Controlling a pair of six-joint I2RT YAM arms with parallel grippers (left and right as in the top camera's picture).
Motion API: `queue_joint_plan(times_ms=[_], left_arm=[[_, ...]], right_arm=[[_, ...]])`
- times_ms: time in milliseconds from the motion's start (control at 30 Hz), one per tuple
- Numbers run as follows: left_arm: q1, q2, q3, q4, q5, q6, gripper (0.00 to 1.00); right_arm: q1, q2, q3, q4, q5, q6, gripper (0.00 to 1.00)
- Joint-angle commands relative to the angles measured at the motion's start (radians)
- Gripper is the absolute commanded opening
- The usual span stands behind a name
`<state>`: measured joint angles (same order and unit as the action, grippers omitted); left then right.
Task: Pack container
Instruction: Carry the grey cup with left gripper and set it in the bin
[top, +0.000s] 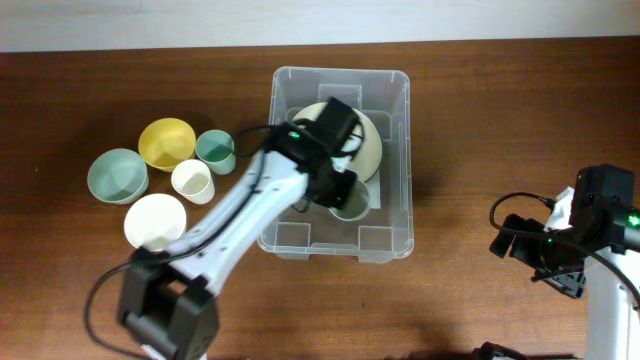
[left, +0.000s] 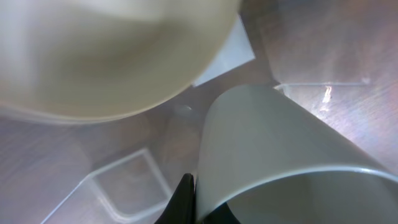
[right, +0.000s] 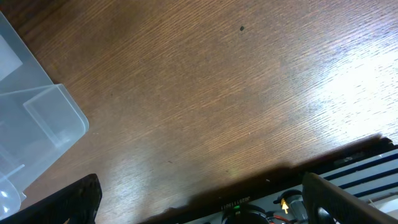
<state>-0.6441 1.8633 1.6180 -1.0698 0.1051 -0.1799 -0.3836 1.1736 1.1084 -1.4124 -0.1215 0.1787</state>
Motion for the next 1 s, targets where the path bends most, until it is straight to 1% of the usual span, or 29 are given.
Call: queue_joint_plan(times_ms=[0, 167, 267, 300, 333, 367, 400, 433, 467, 567, 600, 667, 733, 833, 867, 933, 967], left_arm=[[-0.032, 0.061, 0.000, 0.017, 0.006, 0.021, 0.01], [-0.034, 0.113, 0.000, 0.019, 0.007, 0.021, 0.01], [-0.037, 0.119, 0.000, 0.019, 0.007, 0.021, 0.03], [-0.041, 0.119, 0.000, 0.023, 0.006, 0.021, 0.09], [-0.042, 0.119, 0.000, 0.024, 0.006, 0.021, 0.13], [-0.043, 0.119, 0.000, 0.025, 0.006, 0.021, 0.15], [-0.046, 0.119, 0.000, 0.025, 0.007, 0.021, 0.18], [-0.047, 0.119, 0.001, 0.025, 0.007, 0.021, 0.27], [-0.048, 0.119, 0.001, 0.024, 0.007, 0.021, 0.31], [-0.047, 0.116, 0.014, 0.008, 0.003, 0.021, 0.32], [-0.043, 0.112, 0.037, -0.016, -0.001, 0.021, 0.35], [-0.030, 0.101, 0.089, -0.055, -0.005, 0.021, 0.36], [-0.014, 0.088, 0.148, -0.101, -0.034, 0.022, 0.38], [0.023, 0.054, 0.272, -0.195, -0.119, 0.052, 0.43], [0.033, 0.045, 0.299, -0.214, -0.143, 0.062, 0.44], [0.076, 0.014, 0.370, -0.260, -0.212, 0.081, 0.54], [0.114, -0.004, 0.392, -0.277, -0.244, 0.080, 0.57]], right_arm=[[0.005, 0.001, -0.004, 0.000, -0.005, -0.007, 0.99], [0.005, 0.001, -0.004, 0.000, -0.005, -0.007, 0.99], [0.005, 0.001, -0.004, 0.000, -0.005, -0.007, 0.99], [0.005, 0.001, -0.004, 0.000, -0.005, -0.007, 0.99], [0.005, 0.001, -0.004, 0.000, -0.005, -0.007, 0.99], [0.005, 0.001, -0.004, 0.000, -0.005, -0.007, 0.99], [0.005, 0.001, -0.004, 0.000, -0.005, -0.007, 0.99], [0.005, 0.001, -0.004, 0.000, -0.005, -0.007, 0.99], [0.004, 0.001, -0.004, 0.000, -0.005, -0.007, 0.99], [0.004, 0.001, -0.004, 0.000, -0.005, -0.008, 0.99], [0.005, 0.001, -0.004, 0.000, -0.005, -0.011, 0.99], [0.005, 0.001, -0.004, 0.000, -0.005, -0.011, 0.99], [0.004, 0.001, -0.004, 0.000, -0.005, -0.011, 0.99], [0.005, 0.001, -0.004, 0.000, -0.005, -0.011, 0.99], [0.005, 0.001, -0.004, 0.000, -0.005, -0.011, 0.99], [0.005, 0.001, -0.004, 0.000, -0.005, -0.011, 0.99], [0.005, 0.001, -0.004, 0.000, -0.005, -0.011, 0.99]])
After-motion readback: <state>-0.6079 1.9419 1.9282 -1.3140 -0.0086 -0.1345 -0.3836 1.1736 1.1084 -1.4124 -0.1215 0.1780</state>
